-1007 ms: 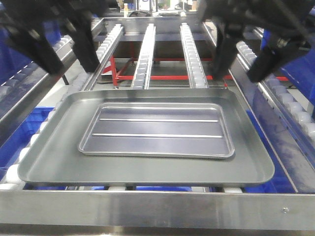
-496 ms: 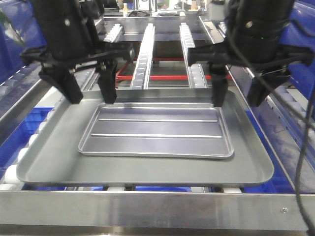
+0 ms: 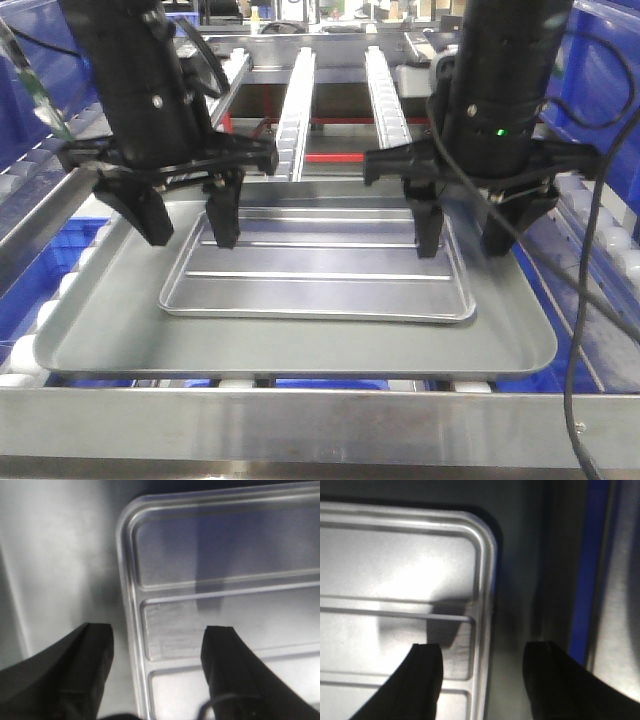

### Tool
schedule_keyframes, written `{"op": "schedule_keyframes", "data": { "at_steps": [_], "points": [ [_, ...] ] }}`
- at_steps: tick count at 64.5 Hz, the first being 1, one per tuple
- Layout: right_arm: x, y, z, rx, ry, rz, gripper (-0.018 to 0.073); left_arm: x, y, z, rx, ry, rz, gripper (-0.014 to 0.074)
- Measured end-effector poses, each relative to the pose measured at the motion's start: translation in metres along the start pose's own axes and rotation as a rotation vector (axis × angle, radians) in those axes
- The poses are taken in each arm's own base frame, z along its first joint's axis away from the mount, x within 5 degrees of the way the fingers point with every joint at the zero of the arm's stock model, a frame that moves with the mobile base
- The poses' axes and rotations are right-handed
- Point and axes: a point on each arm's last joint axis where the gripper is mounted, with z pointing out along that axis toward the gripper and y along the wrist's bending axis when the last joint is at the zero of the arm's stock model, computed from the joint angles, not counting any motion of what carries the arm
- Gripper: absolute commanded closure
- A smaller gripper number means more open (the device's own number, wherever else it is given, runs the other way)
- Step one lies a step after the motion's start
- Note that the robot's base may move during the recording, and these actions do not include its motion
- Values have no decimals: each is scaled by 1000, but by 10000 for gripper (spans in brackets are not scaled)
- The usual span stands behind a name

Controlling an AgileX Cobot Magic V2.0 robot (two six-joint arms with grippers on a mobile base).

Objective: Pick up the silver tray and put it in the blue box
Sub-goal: 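Lower both grippers to opposite short edges of the silver tray, then close both grippers on the silver tray's opposite rims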

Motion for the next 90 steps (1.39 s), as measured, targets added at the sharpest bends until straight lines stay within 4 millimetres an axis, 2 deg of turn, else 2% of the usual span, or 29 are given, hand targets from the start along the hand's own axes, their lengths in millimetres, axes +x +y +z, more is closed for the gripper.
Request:
{"op": "schedule_keyframes", "data": {
  "at_steps": [16,44,48,53,61,70,74,90],
  "points": [
    [0,2,7,-3,0,-3,92,1,0,10,-5,15,-1,292],
    [0,3,11,-6,-1,-2,95,0,0,10,-2,4,-22,293],
    [0,3,11,-6,-1,-5,116,0,0,10,-2,4,-22,293],
    [-1,3,11,-8,-3,-5,195,0,0,10,-2,3,-22,299],
    [0,5,12,-14,-9,-9,353,0,0,10,-2,3,-22,390],
    [-1,3,11,-3,-7,-13,518,0,1,10,-11,6,-19,605],
    [-1,3,11,1,-4,-14,505,0,4,10,-21,11,-17,705],
    [0,2,11,12,-2,-21,504,-1,4,10,-23,9,-69,693]
  ]
}}
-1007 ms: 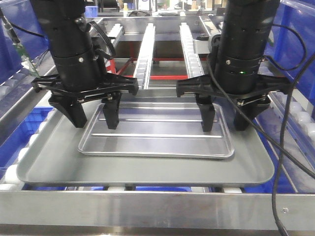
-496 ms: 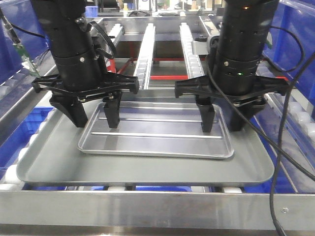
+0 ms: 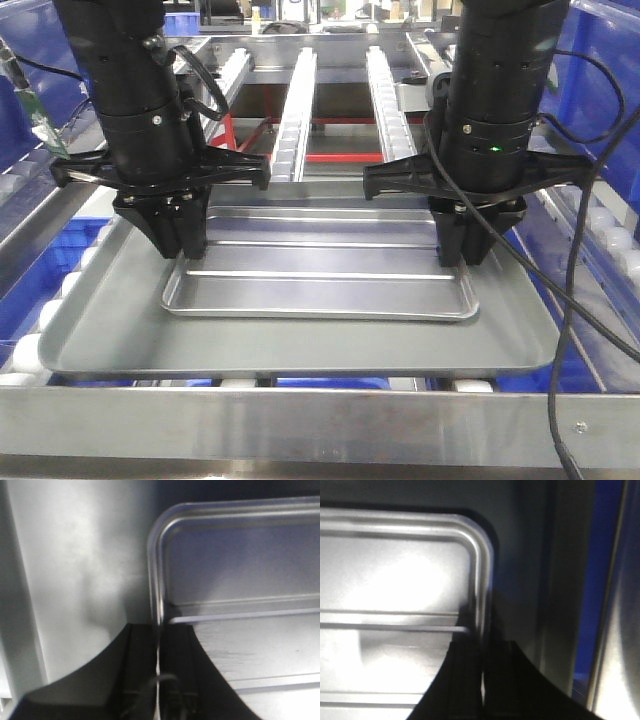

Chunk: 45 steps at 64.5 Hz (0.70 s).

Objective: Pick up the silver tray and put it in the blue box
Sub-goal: 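Close both grippers on the silver tray's opposite rims, then lift the silver tray up off the grey tray with both grippers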

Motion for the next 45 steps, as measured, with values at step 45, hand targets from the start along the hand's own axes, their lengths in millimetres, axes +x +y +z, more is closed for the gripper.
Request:
{"op": "schedule_keyframes", "data": {
  "at_steps": [45],
  "points": [
    [16,-15,-162,-86,-241,-40,503,20,-4,-157,55,-224,-22,693]
  ]
}}
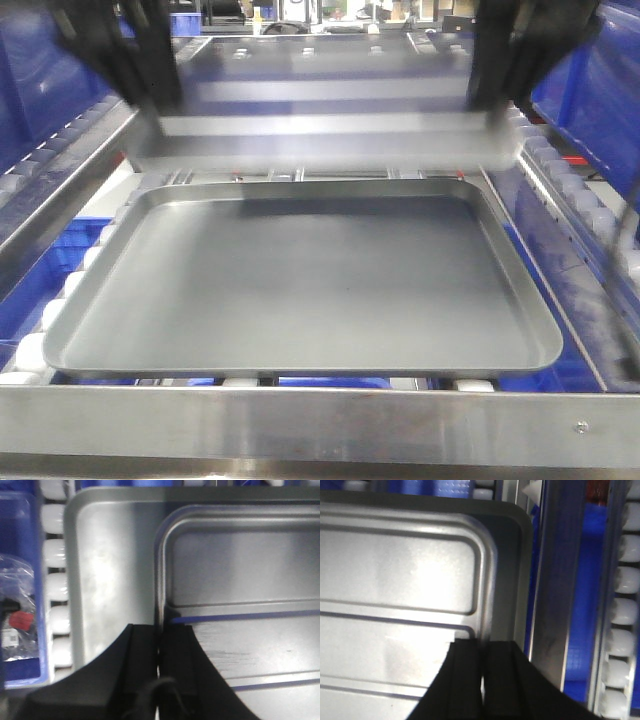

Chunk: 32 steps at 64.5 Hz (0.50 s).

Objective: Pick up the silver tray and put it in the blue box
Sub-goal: 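Lift the silver tray up off the grey tray with both grippers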

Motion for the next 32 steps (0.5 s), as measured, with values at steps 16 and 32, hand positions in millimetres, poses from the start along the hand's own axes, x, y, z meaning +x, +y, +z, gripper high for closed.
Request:
{"op": "schedule_keyframes", "data": {
  "at_steps": [16,32],
  "points": [
    [20,4,-61,-42,-27,-59,503,24,-14,-71,9,-71,57,693],
    [33,-5,-97,-75,-32,-54,503,42,-19,-99,38,-62,85,692]
  ]
}}
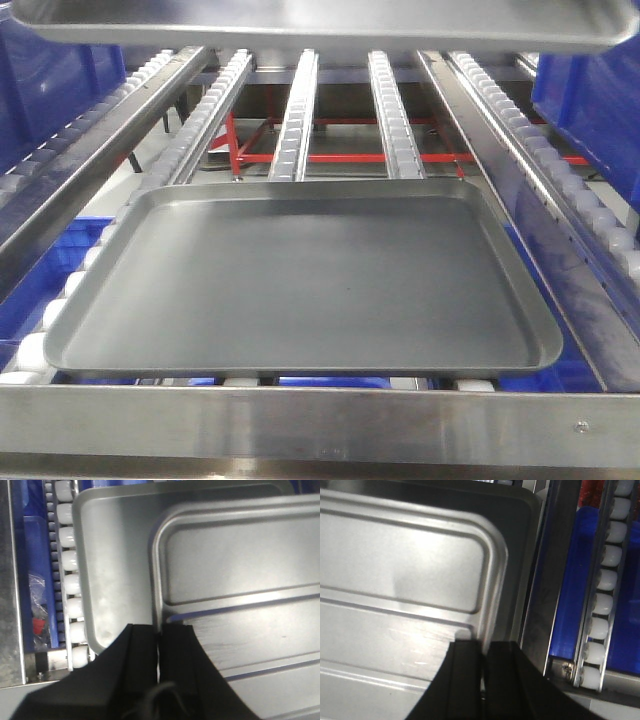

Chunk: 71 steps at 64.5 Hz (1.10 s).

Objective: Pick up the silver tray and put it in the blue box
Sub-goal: 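Lift the silver tray up off the grey tray with both grippers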

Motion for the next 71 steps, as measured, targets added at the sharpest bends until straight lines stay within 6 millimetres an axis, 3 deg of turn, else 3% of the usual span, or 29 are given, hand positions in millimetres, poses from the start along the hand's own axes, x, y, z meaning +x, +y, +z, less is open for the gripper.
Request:
{"op": "schedule_keyframes", "data": {
  "at_steps": [14,71],
  "points": [
    [2,-4,-11,-15,-14,9,503,0,-1,-1,5,0,3,693],
    [3,-4,-11,-14,-9,10,503,1,-1,-1,6,3,1,694]
  ]
}}
